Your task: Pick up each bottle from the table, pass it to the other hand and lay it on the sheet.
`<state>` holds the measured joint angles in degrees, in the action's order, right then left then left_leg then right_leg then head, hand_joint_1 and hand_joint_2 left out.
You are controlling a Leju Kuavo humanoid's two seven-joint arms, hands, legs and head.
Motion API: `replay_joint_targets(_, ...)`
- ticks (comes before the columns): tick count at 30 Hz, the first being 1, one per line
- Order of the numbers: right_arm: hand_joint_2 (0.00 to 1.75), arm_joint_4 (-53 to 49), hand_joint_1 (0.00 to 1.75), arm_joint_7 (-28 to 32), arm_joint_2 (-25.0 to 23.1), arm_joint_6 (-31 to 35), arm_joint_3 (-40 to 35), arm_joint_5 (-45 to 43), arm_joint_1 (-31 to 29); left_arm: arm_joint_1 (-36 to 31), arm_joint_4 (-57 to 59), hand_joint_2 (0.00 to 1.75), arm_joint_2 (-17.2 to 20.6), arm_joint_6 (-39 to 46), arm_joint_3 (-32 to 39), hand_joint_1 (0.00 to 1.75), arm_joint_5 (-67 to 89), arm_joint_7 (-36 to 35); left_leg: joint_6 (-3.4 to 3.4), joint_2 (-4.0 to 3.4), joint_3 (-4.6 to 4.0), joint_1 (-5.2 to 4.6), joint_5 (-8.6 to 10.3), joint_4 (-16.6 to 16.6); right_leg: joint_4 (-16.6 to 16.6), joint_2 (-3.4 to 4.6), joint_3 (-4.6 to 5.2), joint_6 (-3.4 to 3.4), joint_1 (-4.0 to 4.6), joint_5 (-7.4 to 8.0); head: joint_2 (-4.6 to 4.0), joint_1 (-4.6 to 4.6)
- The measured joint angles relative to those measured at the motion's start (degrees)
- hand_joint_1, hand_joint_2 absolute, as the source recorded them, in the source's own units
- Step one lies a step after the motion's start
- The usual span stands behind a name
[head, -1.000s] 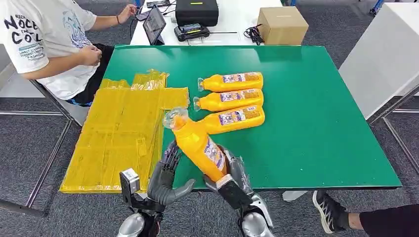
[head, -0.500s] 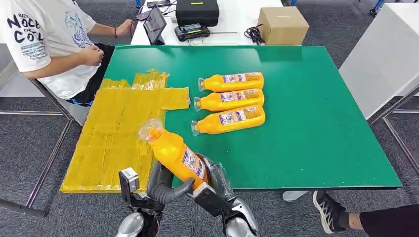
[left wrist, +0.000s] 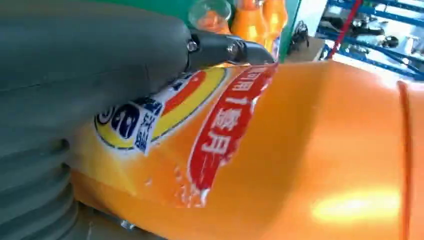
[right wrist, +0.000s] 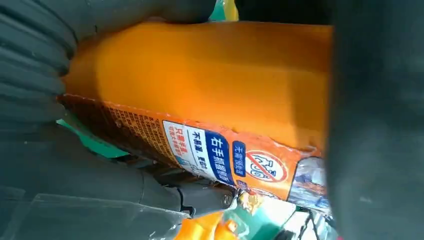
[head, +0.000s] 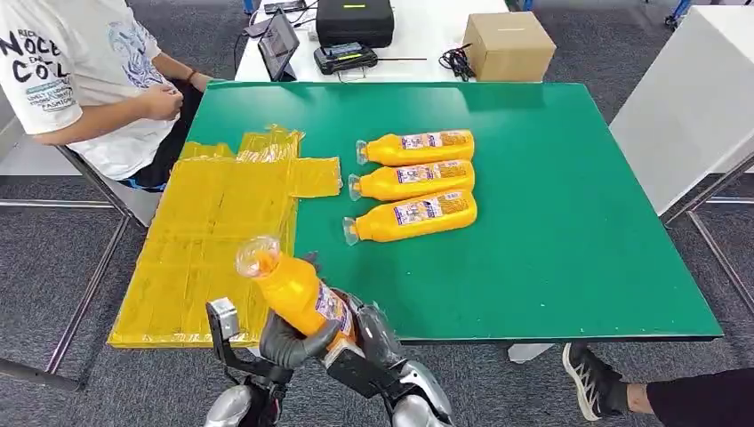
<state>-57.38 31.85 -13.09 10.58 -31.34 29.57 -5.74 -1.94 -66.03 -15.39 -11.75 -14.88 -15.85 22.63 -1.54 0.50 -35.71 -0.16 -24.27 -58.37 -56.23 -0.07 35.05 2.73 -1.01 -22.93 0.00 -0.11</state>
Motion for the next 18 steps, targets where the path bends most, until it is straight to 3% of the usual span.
replay_joint_targets(14,1.75,3.1,1.75,-0.8,0.1,-0.5,-2.1,2.1,-1.8,-0.2,3.4,1.75,0.0,-1.2,1.2,0.0,-2.1,-0.5,0.0,-0.02,0.0,0.0,0.0,0.0,0.0,0.01,0.03,0.0,0.0,0.0,0.0,0.0)
replay_joint_targets(15,1.75,3.2,1.75,-0.9,0.2,-0.6,-2.2,2.3,-1.9,-0.3,3.7,1.75,0.0,-1.2,1.2,0.07,-2.2,-0.4,0.0,-0.01,0.0,0.0,0.0,0.0,0.0,0.0,0.03,0.0,0.0,0.0,0.0,0.0)
replay_joint_targets(17,1.75,3.6,1.75,-1.3,0.4,-1.0,-2.3,2.9,-2.2,-0.4,4.2,1.75,0.0,-1.3,1.3,1.75,-2.5,0.1,0.0,-0.02,0.0,0.0,0.0,0.0,0.0,0.01,0.04,0.0,0.0,0.0,0.0,0.02)
replay_joint_targets(18,1.75,4.0,1.75,-1.4,0.5,-1.1,-2.4,3.1,-2.4,-0.4,4.4,1.75,0.0,-1.4,1.4,1.75,-3.0,0.1,0.0,-0.03,0.0,0.0,0.0,0.0,0.0,0.01,0.04,0.0,0.0,0.0,0.0,0.0)
